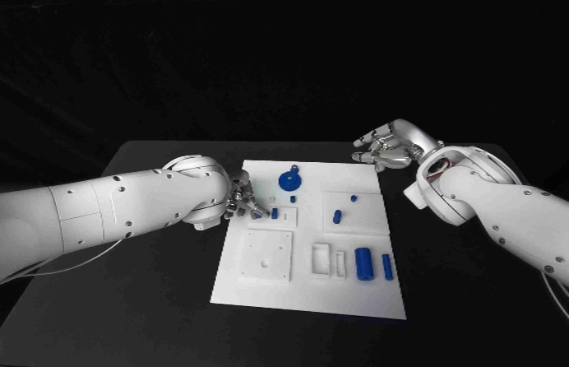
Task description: Assemble the parts on the task board
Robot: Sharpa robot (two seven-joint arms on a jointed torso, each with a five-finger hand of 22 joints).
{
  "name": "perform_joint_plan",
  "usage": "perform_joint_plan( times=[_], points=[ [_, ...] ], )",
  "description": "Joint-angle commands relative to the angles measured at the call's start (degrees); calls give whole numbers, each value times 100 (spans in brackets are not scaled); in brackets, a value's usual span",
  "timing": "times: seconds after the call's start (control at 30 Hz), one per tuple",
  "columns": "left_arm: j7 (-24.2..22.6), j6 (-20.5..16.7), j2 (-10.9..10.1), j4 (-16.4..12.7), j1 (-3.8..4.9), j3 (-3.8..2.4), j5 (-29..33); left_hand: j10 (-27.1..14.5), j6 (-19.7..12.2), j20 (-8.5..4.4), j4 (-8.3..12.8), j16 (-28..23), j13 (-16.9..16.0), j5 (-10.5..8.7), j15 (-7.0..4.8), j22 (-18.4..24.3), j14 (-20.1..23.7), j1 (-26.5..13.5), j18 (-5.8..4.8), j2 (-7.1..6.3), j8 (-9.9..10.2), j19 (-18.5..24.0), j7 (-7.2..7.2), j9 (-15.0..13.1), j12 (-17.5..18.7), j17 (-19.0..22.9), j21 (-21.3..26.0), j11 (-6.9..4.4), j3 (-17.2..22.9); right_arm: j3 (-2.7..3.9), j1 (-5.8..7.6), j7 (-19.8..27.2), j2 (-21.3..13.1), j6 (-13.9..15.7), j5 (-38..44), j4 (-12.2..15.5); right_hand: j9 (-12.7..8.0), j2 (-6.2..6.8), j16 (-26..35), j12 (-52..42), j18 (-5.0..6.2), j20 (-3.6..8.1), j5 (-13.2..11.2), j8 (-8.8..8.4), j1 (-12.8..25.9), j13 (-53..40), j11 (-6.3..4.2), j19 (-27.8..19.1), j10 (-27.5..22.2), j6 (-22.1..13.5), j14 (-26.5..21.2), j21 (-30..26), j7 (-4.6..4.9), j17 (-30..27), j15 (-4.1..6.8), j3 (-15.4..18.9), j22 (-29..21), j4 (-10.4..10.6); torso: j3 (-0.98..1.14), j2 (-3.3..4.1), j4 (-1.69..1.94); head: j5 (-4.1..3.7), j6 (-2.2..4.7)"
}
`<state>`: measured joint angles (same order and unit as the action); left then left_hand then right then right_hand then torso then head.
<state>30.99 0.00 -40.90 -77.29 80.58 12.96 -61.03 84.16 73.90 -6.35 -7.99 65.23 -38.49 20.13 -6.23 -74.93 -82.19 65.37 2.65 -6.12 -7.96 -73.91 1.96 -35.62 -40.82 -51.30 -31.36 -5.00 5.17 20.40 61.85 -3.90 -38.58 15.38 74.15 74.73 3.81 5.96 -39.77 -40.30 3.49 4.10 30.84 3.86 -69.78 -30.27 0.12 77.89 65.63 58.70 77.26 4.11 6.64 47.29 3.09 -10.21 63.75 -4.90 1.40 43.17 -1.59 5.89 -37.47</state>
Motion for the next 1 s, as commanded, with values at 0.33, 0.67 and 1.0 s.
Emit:
perform_joint_plan(
  times=[0.33,0.67,1.0],
  points=[
    [33,110,8,48,-43,27,64,213,33,20,-404,-26,3,-196,-12,-101,37,13,58,-240,-55,0,-41,257,13,-12,30,21,21,2,-5,34,-6,-60,6,1,-4,5,21,-5,-38,9,12,-27,-41,5,12,-23,15,-53,-28,-3,3,-5,6,36,-9,-6,1,-1,0,-10,14],
    [56,28,-6,74,-43,23,80,199,-102,13,-658,-119,1,-591,2,-98,70,-1,63,-367,-4,1,-116,406,53,75,68,65,18,2,-9,13,-11,-42,10,-3,-5,1,21,-2,-38,9,-26,-28,-59,7,13,-25,12,-57,-31,-1,5,-6,5,17,-11,-11,0,-3,-1,-12,28],
    [61,-2,-19,65,-43,16,106,198,-113,5,-801,-123,-14,-626,-1,-100,72,-32,56,-433,-59,-4,-117,421,55,68,80,63,-9,2,-17,2,-13,-36,13,-6,-5,1,21,0,-37,9,-29,-29,-67,8,12,-26,10,-59,-31,-1,5,-6,5,9,-10,-15,-1,0,2,-17,34]
  ],
)
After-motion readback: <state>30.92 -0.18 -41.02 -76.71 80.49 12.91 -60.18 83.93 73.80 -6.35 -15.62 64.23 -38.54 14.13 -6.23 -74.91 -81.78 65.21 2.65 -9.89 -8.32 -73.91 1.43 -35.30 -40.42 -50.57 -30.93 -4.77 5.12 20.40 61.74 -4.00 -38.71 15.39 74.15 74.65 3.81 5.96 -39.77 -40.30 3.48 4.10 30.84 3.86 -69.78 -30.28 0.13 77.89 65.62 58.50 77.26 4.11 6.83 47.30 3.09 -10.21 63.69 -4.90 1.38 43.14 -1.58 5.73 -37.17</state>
